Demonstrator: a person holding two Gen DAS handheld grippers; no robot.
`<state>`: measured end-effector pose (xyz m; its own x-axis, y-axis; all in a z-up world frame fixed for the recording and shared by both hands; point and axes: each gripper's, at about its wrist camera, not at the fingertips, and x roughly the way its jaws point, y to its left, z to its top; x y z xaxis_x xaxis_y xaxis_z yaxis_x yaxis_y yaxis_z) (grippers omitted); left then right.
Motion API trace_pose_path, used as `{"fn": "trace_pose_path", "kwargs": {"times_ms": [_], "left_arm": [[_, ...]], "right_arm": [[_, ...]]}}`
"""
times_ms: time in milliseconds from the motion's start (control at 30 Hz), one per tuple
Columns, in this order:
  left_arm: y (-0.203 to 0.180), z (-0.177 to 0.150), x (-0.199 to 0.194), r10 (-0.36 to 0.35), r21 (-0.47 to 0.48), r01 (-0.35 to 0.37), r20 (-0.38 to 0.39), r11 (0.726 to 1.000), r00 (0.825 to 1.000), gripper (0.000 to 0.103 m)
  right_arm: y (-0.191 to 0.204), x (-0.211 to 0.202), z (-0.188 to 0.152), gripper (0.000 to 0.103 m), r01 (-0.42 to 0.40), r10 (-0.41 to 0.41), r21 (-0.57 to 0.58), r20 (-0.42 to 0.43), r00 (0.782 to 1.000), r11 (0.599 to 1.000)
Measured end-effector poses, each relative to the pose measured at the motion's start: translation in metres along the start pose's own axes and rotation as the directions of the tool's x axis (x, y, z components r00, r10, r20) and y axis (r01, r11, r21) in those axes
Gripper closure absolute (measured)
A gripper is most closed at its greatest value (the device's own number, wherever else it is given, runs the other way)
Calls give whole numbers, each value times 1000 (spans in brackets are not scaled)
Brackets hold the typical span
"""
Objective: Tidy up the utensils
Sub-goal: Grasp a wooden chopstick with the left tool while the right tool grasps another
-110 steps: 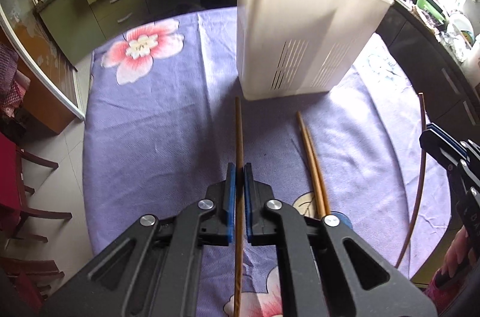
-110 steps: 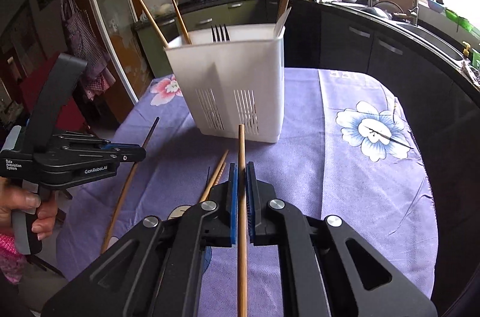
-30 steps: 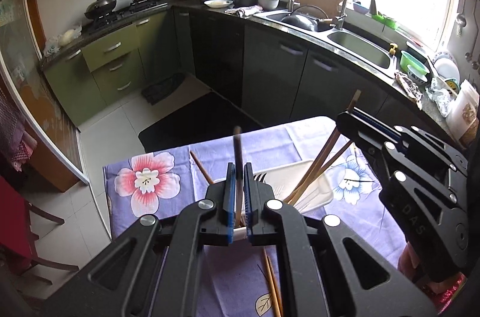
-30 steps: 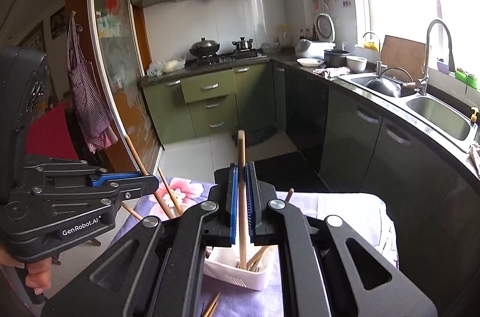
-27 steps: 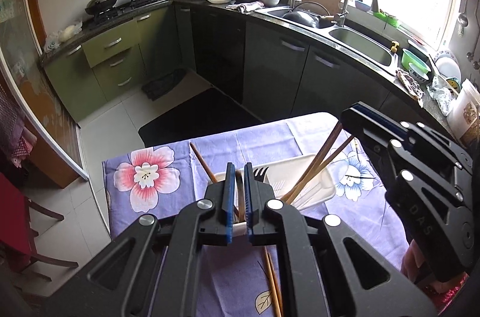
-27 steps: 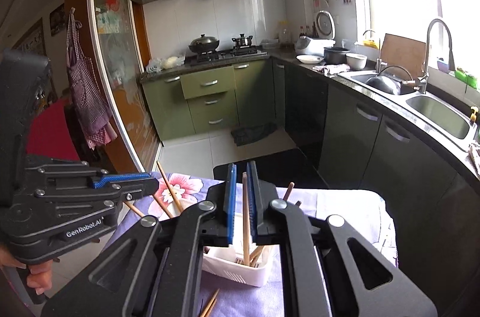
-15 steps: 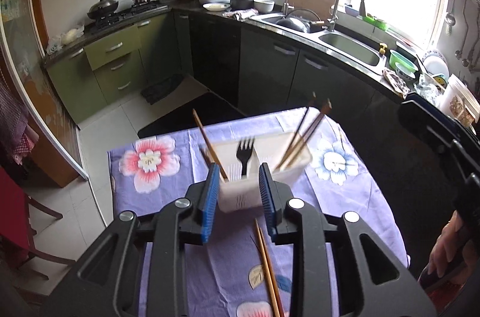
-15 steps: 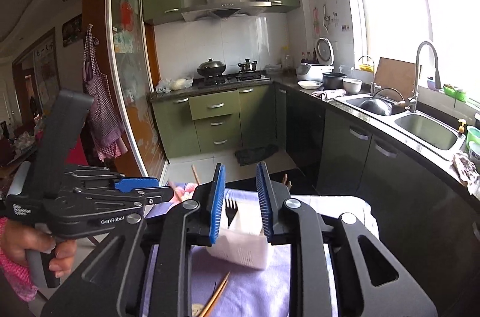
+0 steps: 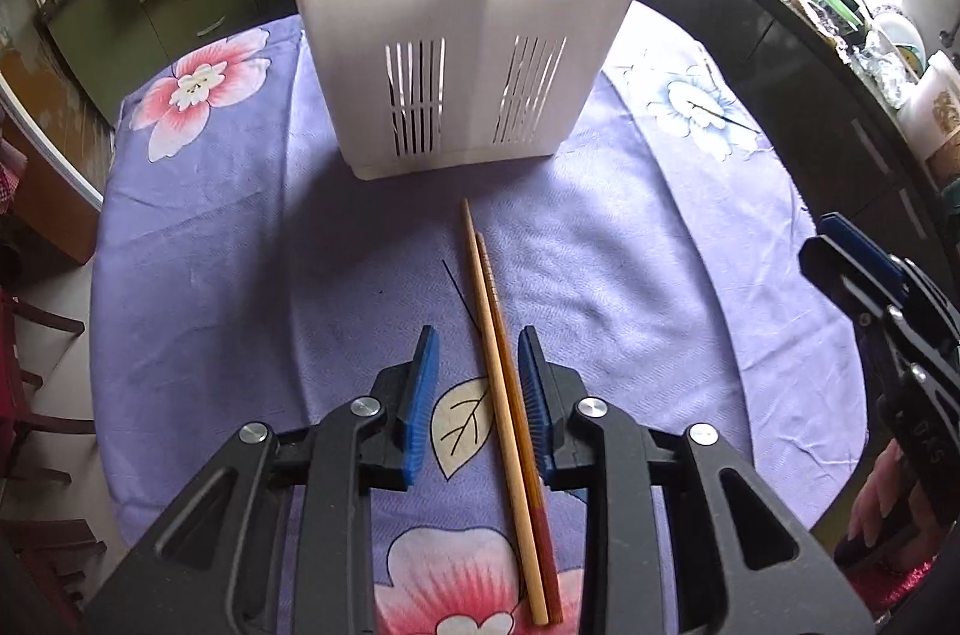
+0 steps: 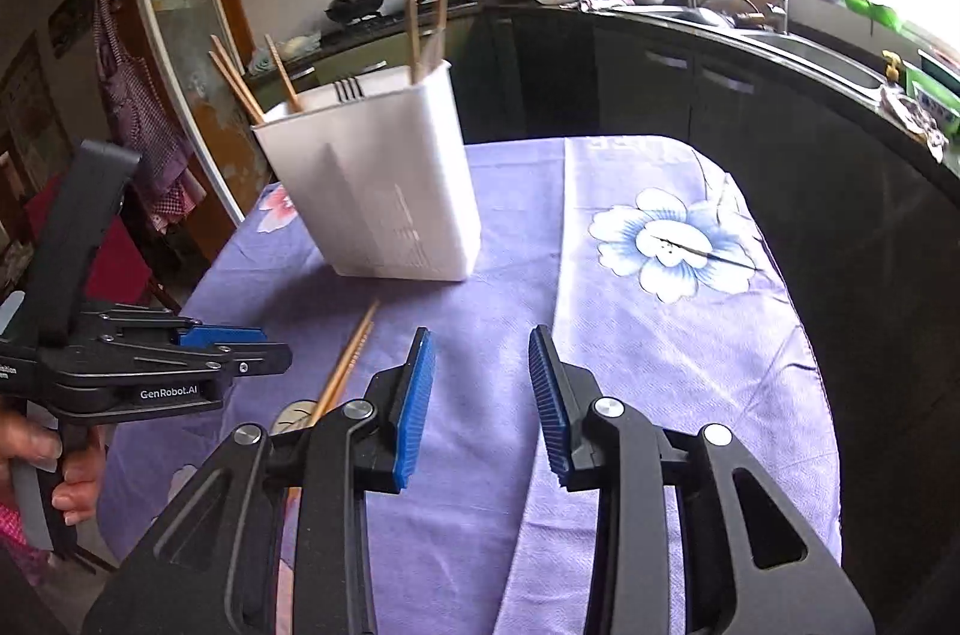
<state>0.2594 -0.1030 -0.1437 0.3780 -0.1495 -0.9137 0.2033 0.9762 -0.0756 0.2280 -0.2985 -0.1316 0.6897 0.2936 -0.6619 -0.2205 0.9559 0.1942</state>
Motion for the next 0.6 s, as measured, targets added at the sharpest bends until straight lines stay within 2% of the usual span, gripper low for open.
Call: {"fn": "trace_pose_path", "kwargs": {"times_ms": [300, 600], "left_arm": [[-1, 10, 40, 33, -10, -34, -70, 999, 997, 77], [-3, 18, 53, 68, 2, -68, -87, 998, 994, 77]], "right_arm": [[-10, 19, 9, 70, -22, 22, 24, -19, 1000, 999], [-14, 34, 11, 70, -43, 45, 48, -43, 998, 998]]}}
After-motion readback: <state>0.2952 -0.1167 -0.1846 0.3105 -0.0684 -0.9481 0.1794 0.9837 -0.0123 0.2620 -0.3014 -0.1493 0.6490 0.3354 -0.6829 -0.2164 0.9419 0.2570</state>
